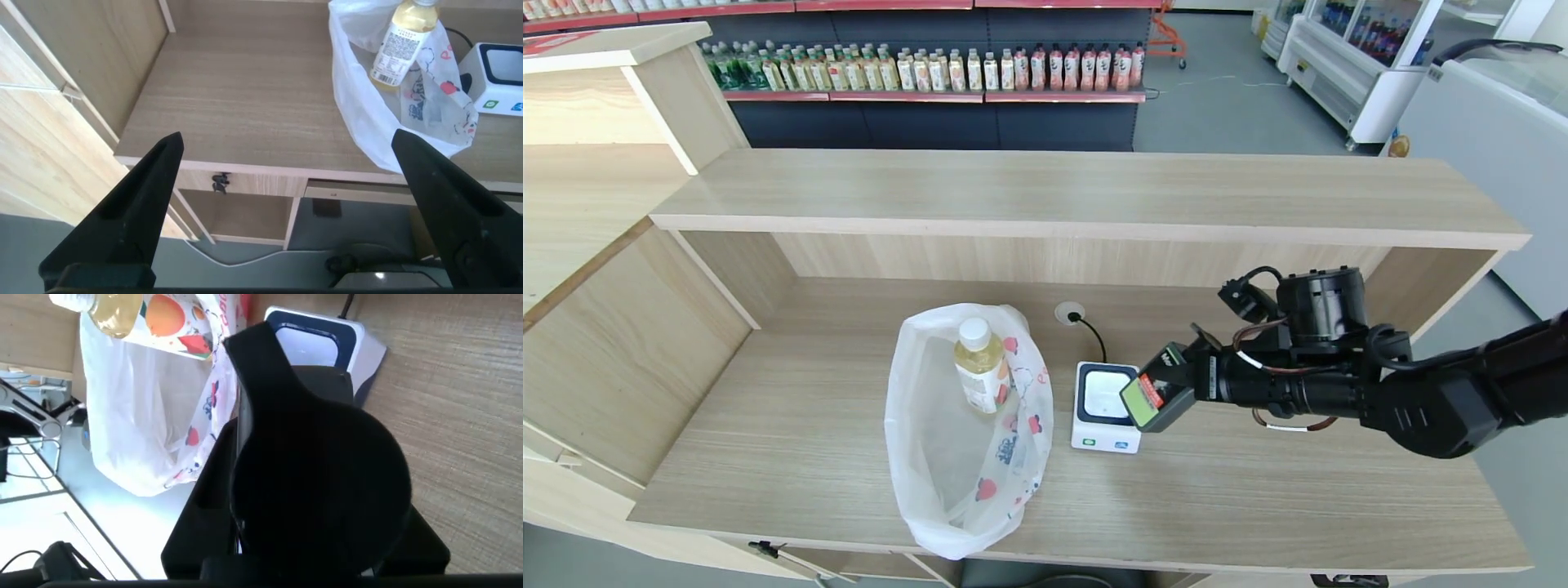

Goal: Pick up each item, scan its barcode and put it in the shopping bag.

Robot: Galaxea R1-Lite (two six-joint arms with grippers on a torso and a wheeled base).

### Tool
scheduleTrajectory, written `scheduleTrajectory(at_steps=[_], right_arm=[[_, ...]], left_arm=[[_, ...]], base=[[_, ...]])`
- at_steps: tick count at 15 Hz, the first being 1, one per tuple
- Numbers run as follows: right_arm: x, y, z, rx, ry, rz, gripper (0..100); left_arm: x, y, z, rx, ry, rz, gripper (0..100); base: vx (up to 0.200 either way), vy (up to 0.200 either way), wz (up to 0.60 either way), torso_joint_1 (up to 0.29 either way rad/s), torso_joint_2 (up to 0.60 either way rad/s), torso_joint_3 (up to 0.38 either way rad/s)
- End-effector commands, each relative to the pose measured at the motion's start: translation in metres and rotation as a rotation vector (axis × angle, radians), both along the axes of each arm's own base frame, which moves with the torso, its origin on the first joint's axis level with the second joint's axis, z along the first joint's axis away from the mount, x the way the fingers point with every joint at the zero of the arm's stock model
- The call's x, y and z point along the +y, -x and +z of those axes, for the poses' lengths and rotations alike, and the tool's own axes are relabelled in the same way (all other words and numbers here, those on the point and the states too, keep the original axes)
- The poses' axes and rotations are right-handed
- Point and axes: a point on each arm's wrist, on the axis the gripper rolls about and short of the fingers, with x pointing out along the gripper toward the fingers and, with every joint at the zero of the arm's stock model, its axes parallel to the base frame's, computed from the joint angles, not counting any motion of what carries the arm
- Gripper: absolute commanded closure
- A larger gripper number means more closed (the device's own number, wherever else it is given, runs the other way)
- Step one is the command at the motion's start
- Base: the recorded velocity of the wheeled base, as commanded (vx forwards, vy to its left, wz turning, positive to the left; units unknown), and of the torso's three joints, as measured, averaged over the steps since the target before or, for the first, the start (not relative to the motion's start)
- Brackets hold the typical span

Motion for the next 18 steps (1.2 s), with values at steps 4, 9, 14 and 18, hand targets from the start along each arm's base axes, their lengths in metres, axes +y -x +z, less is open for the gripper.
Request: scheduleTrajectory(at_steps=[4, 9, 14, 18], right_arm=[[0.023, -0.012, -0.016, -0.007, -0.003, 0.041, 100], [0.029, -0.024, -0.020, -0.018, 0.008, 0.019, 100], [0.036, -0.029, -0.023, -0.021, 0.004, 0.031, 100], [0.044, -0.037, -0.027, -0.025, 0.001, 0.041, 100]], left_arm=[[0.000, 0.000, 0.000, 0.000, -0.001, 0.000, 0], [0.000, 0.000, 0.000, 0.000, 0.001, 0.000, 0], [0.000, 0.000, 0.000, 0.000, 0.001, 0.000, 0], [0.000, 0.000, 0.000, 0.000, 0.001, 0.000, 0]], base=[[0.000, 0.000, 0.00, 0.000, 0.00, 0.000], [0.000, 0.000, 0.00, 0.000, 0.00, 0.000], [0.000, 0.000, 0.00, 0.000, 0.00, 0.000], [0.000, 0.000, 0.00, 0.000, 0.00, 0.000]])
